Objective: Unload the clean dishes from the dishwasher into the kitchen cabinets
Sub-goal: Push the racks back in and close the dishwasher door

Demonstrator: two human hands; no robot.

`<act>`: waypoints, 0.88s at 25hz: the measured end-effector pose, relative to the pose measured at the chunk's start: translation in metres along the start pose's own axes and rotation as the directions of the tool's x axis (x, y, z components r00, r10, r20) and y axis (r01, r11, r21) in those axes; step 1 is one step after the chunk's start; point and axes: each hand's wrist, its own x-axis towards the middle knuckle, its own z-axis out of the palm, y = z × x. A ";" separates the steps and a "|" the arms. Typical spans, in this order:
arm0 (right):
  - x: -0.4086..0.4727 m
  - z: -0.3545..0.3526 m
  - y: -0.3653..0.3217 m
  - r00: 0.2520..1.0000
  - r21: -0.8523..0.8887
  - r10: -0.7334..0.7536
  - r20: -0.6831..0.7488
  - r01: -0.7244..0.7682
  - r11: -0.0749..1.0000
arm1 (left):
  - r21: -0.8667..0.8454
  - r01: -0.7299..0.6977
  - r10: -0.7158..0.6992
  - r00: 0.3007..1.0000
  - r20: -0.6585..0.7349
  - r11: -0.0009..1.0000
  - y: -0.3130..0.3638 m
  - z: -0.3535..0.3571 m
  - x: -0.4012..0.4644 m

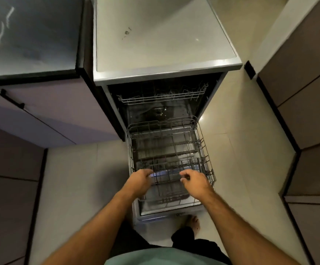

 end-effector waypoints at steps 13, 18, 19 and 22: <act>0.099 0.101 0.091 0.860 0.744 0.468 0.204 -0.447 0.497 | -0.881 0.315 -0.315 0.927 0.205 0.354 -0.031 0.126 0.084; 0.148 0.174 0.126 0.696 0.689 0.711 0.103 -0.565 0.454 | -0.946 0.325 -0.421 0.857 0.297 -0.004 -0.092 0.181 0.152; 0.159 0.187 0.133 0.652 0.704 0.752 0.097 -0.579 0.410 | -0.946 0.321 -0.441 0.843 0.308 -0.047 -0.105 0.194 0.164; 0.195 0.219 0.145 0.538 0.784 0.812 0.227 -0.595 0.176 | -0.935 0.347 -0.504 0.796 0.336 -0.076 -0.119 0.225 0.191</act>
